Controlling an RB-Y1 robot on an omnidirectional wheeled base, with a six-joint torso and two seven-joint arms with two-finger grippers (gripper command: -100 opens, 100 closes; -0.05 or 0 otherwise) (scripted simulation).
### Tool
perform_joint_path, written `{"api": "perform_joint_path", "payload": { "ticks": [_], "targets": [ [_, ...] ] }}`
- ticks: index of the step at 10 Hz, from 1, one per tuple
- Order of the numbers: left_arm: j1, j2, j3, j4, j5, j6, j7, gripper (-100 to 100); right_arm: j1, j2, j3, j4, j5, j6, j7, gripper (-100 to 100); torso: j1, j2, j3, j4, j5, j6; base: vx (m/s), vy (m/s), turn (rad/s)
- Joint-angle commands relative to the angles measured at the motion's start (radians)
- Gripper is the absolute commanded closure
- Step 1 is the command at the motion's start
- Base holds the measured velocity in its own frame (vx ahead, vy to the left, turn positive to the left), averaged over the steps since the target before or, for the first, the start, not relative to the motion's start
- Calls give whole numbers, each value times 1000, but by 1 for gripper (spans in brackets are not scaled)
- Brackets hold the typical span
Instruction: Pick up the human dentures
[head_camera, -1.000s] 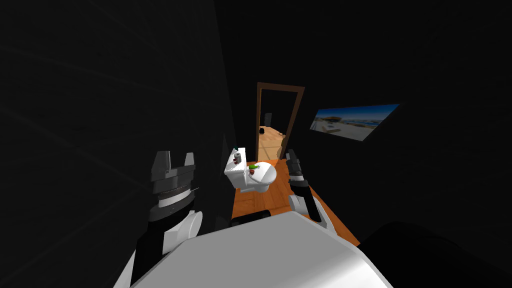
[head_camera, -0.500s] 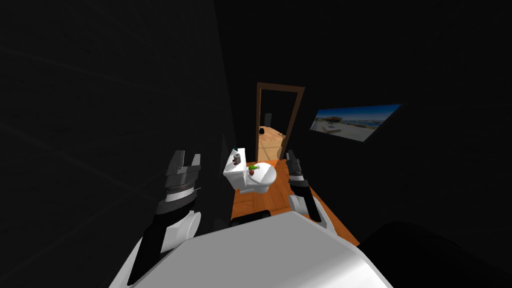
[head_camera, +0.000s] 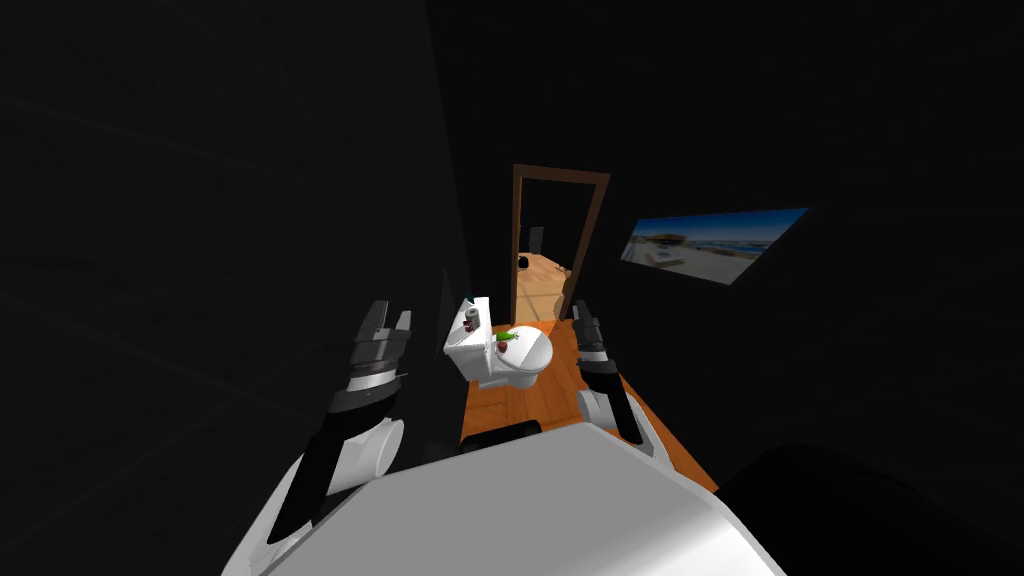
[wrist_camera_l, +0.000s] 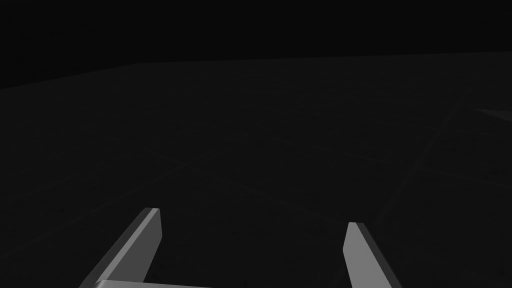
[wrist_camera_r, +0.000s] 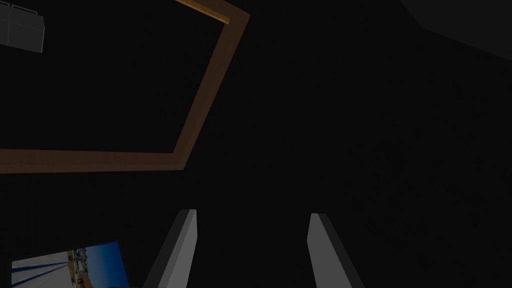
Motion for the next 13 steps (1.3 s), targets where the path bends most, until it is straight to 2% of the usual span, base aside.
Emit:
{"api": "perform_joint_path", "payload": {
  "ticks": [1, 4, 5, 9, 10, 12, 13],
  "targets": [
    [-9, 2, 0, 3, 3, 35, 3, -100, 0, 0, 0, 0, 0, 0, 0, 0, 0, 0, 0, 0, 0, 0, 32, -21, 2],
    [-36, 11, 0, 29, 17, 133, 19, -100, 0, 0, 0, 0, 0, 0, 0, 0, 0, 0, 0, 0, 0, 0, 36, -26, 2],
    [-36, 11, 0, 29, 17, 143, 19, -100, 0, 0, 0, 0, 0, 0, 0, 0, 0, 0, 0, 0, 0, 0, 31, -21, 0],
    [-65, 16, -1, 57, 32, 255, 35, -100, 0, 0, 0, 0, 0, 0, 0, 0, 0, 1, 0, 0, 0, 0, 27, -21, 1],
    [-65, 16, -1, 57, 32, 258, 35, -100, 0, 0, 0, 0, 0, 0, 0, 0, 0, 1, 0, 0, 0, 0, 20, -17, 1],
    [-85, 19, -1, 78, 42, 327, 47, -100, 0, 0, 0, 0, 0, 0, 0, 0, 1, 1, 0, 0, 0, 0, 33, -19, 0],
    [-85, 19, -1, 78, 42, 338, 47, -100, 0, 0, 0, 0, 0, 0, 0, 0, 0, 0, 0, 0, 0, 0, 36, -21, 2]
  ]
}}
